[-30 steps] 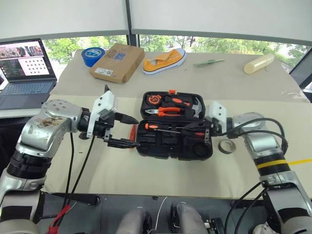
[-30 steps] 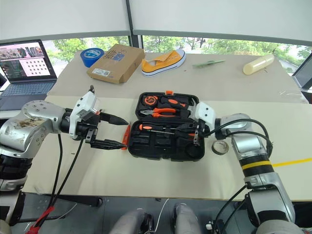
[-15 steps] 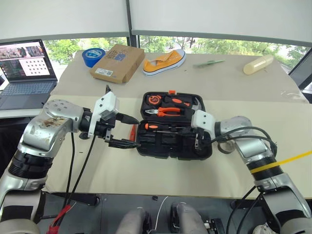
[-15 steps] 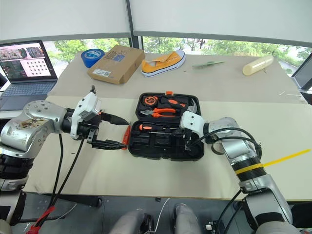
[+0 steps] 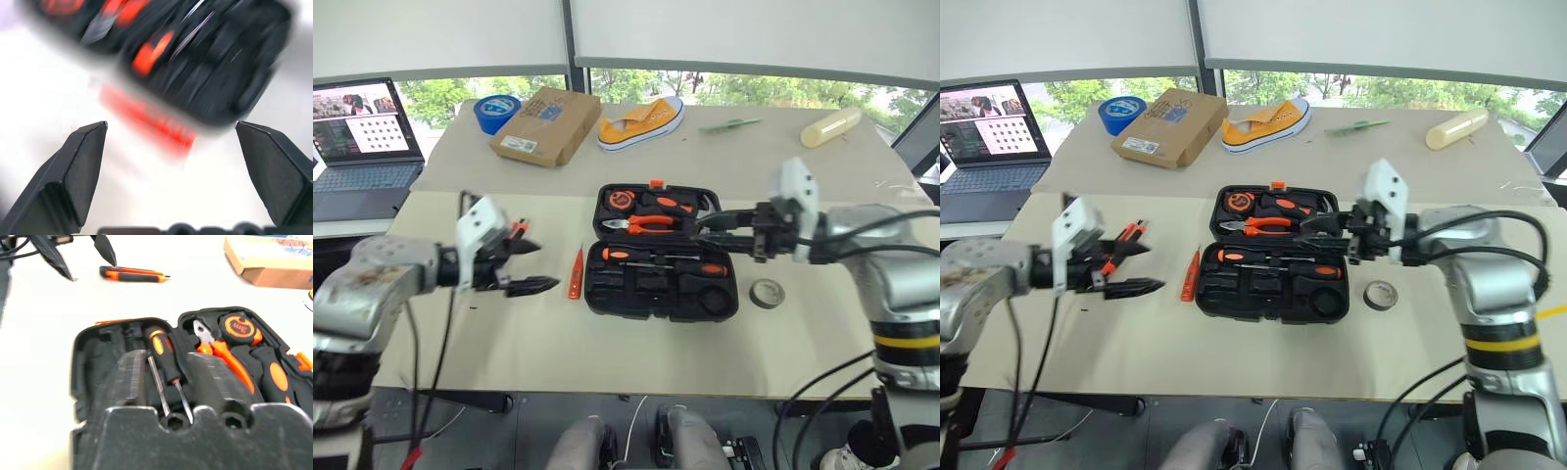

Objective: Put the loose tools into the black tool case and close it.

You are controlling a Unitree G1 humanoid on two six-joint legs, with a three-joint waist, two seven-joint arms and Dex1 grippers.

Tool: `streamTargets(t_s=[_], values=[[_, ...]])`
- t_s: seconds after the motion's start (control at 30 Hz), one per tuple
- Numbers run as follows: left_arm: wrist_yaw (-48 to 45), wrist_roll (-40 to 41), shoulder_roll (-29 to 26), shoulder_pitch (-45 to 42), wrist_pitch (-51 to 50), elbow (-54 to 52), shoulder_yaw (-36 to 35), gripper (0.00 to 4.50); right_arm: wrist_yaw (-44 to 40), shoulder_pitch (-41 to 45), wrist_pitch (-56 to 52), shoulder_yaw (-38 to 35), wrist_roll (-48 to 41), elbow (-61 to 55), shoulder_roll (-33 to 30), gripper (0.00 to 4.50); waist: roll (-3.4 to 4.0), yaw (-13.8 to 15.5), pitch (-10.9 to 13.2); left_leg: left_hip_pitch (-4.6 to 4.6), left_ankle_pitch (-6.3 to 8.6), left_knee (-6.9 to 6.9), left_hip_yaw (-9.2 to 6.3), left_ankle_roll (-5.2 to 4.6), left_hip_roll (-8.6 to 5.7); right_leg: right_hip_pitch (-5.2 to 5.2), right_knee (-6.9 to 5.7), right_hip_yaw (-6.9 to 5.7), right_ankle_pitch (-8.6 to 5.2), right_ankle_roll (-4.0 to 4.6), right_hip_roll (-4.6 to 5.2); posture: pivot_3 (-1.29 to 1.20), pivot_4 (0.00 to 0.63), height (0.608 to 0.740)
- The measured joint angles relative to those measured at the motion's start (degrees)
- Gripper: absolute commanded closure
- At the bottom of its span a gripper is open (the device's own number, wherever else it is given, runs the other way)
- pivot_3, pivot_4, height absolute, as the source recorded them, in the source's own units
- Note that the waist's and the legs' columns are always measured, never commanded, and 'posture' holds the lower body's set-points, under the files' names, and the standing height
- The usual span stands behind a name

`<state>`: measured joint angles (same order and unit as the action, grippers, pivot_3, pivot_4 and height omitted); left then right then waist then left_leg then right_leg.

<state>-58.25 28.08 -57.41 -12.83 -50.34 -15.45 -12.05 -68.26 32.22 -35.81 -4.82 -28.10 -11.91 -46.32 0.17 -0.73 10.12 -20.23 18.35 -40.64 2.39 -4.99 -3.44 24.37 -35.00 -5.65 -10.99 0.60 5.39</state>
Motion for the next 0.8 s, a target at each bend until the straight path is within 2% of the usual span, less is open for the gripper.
streamTargets(t_s=[0.13, 0.23, 0.4, 0.53, 0.6, 0.8], values=[[2.76, 0.40, -2.49, 6.87, -5.68, -3.03, -7.73, 0.00, -0.99, -1.96, -1.97, -2.89, -4.81, -3.65, -2.06, 0.01, -0.01, 0.48, 0.02, 0.01, 0.15, -0.03, -0.01, 0.27, -0.02, -0.05, -0.01, 0.02, 0.00, -0.01, 0.09, 0.00, 0.150, 0.731], [5.00, 2.60, -2.55, 6.09, -10.88, -5.16, -9.87, 0.00, -0.17, -2.01, -3.15, -3.71, -7.03, -5.69, -2.55, 0.01, -0.02, 1.26, 0.02, 0.00, 0.20, -0.04, -0.02, 0.32, -0.05, -0.06, -0.01, 0.03, 0.00, -0.01, 0.13, 0.00, 0.150, 0.731], [12.67, 6.10, 1.65, -5.63, -23.44, -7.22, -6.40, 0.00, 1.89, -2.65, -3.70, -3.81, -8.52, -7.27, -2.67, 0.01, -0.06, 2.02, 0.04, -0.03, 0.20, -0.07, -0.05, 0.31, -0.17, -0.06, -0.06, 0.07, 0.01, -0.01, 0.17, 0.00, 0.150, 0.731], [19.74, 7.25, 7.82, -18.00, -36.81, -6.41, -0.41, 0.00, 3.60, -3.97, -3.71, -3.90, -9.14, -8.47, -2.82, 0.01, -0.14, 1.93, 0.06, 0.00, 0.18, -0.08, -0.06, 0.30, -0.20, -0.08, -0.11, 0.07, 0.01, -0.01, 0.12, 0.00, 0.150, 0.731], [24.26, 6.56, 11.45, -23.84, -40.42, -3.97, 3.47, 0.00, 4.71, -4.21, -3.72, -3.88, -9.26, -9.25, -2.75, 0.01, -0.16, 1.91, 0.07, 0.00, 0.18, -0.12, -0.07, 0.30, -0.20, -0.11, -0.14, 0.07, 0.01, -0.01, 0.11, 0.00, 0.150, 0.731], [35.92, 3.25, 19.84, -32.03, -41.96, 7.33, 13.91, 0.00, 7.64, -6.18, -3.22, -4.06, -9.08, -11.17, -2.30, 0.01, -0.18, 1.54, 0.08, 0.00, 0.16, -0.11, -0.08, 0.29, -0.18, -0.08, -0.11, 0.07, 0.00, -0.02, 0.03, 0.00, 0.150, 0.731]])
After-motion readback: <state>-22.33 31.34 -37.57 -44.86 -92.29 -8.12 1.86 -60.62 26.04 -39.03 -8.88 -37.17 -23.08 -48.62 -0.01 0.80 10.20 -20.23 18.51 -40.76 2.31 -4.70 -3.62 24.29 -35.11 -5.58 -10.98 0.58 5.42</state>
